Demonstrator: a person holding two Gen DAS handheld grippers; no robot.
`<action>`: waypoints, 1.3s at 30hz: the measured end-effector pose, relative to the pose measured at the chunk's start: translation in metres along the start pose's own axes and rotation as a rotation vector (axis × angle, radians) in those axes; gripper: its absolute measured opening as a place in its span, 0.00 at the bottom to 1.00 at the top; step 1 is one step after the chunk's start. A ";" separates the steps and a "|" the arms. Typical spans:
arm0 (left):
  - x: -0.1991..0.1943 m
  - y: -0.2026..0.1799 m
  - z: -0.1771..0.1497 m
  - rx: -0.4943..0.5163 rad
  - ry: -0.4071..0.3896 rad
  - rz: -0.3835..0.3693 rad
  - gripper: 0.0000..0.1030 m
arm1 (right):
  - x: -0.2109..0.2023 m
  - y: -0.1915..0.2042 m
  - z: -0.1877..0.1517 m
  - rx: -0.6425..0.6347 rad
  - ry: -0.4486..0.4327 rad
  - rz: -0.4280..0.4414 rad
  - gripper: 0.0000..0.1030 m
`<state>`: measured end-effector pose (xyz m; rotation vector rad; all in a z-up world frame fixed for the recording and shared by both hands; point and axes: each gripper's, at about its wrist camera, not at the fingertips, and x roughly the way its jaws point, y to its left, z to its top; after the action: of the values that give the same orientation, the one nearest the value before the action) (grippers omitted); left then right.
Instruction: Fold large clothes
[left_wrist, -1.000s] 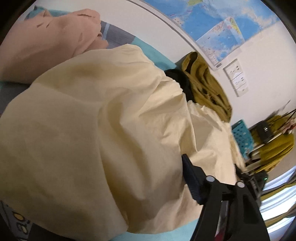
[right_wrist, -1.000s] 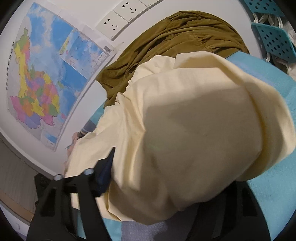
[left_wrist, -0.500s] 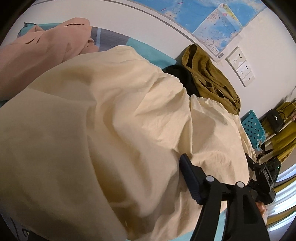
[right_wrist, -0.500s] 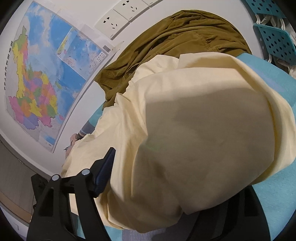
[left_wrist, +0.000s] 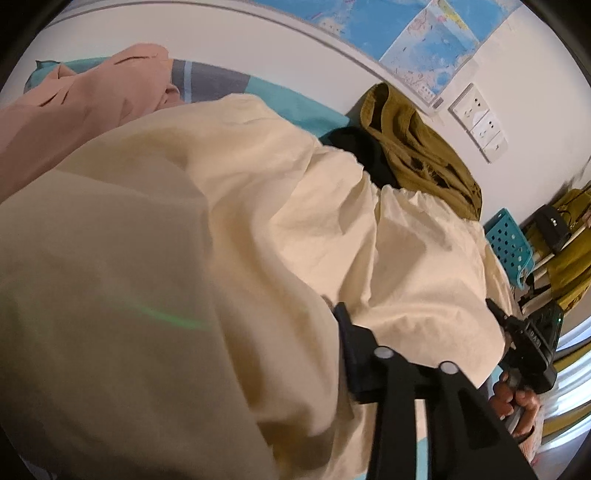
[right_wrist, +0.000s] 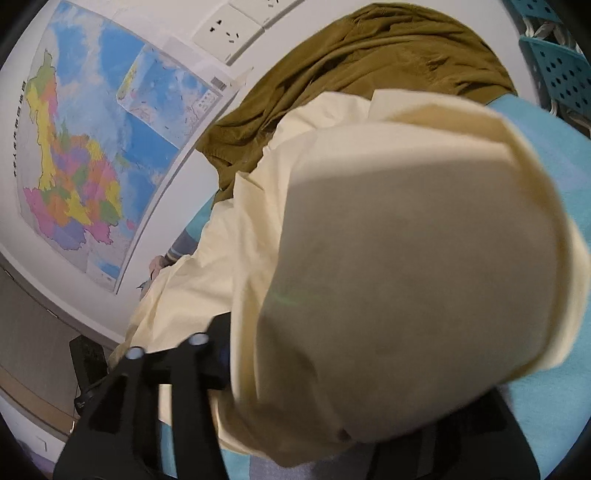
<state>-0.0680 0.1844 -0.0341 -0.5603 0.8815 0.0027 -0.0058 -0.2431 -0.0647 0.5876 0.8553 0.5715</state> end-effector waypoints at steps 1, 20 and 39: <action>0.001 0.001 0.000 -0.004 0.002 -0.006 0.42 | 0.002 0.002 0.000 -0.004 -0.001 -0.007 0.57; -0.045 -0.026 0.027 0.125 -0.039 -0.050 0.15 | -0.053 0.096 0.021 -0.290 -0.138 -0.007 0.14; -0.204 0.022 0.129 0.207 -0.381 0.105 0.13 | -0.014 0.282 0.078 -0.510 -0.213 0.340 0.12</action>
<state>-0.1106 0.3089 0.1692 -0.3046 0.5300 0.1087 -0.0125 -0.0732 0.1738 0.3159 0.3818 0.9803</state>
